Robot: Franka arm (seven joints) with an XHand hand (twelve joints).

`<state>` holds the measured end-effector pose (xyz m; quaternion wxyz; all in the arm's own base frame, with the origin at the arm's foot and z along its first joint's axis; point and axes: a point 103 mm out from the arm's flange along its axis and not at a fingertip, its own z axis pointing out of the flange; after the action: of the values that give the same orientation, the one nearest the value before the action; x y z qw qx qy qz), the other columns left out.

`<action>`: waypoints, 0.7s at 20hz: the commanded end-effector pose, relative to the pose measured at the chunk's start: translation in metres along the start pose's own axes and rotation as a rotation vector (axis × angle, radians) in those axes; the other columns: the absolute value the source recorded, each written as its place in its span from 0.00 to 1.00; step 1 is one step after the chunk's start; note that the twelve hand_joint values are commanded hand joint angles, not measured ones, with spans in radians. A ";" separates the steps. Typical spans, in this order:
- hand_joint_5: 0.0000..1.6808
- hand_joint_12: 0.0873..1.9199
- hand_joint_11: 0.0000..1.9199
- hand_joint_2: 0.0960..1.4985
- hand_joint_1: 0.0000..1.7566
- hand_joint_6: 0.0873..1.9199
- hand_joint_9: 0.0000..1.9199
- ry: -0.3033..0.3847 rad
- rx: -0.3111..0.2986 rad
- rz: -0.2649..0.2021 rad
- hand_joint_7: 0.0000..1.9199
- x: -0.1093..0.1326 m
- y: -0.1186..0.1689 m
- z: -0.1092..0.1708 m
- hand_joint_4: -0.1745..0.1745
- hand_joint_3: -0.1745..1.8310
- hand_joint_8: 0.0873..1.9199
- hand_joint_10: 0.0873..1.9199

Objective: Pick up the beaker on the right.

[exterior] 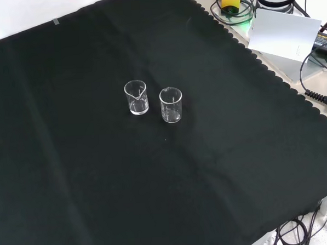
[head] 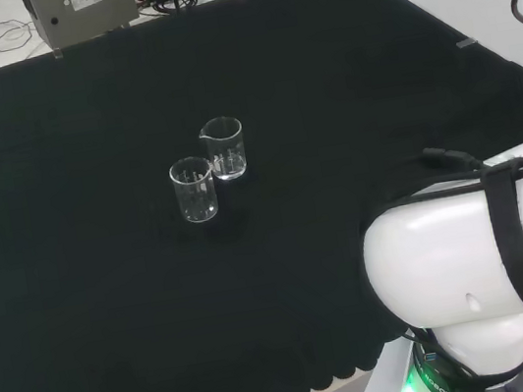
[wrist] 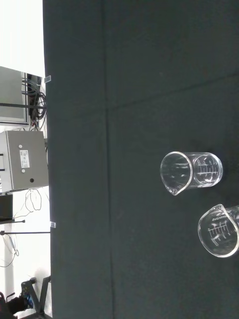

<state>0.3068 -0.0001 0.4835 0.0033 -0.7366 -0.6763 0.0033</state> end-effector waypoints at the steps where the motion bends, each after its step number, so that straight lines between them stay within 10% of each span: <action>1: 0.19 0.64 0.00 0.70 0.15 0.00 0.03 -0.011 -0.011 0.002 0.00 -0.001 0.000 0.000 0.34 0.32 0.21 0.36; 14: 0.20 0.63 0.00 0.82 0.05 0.00 0.02 -0.014 0.010 0.031 0.00 -0.005 0.010 0.011 0.38 0.27 0.17 0.34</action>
<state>0.3127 -0.0002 0.4799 0.0011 -0.7343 -0.6789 0.0008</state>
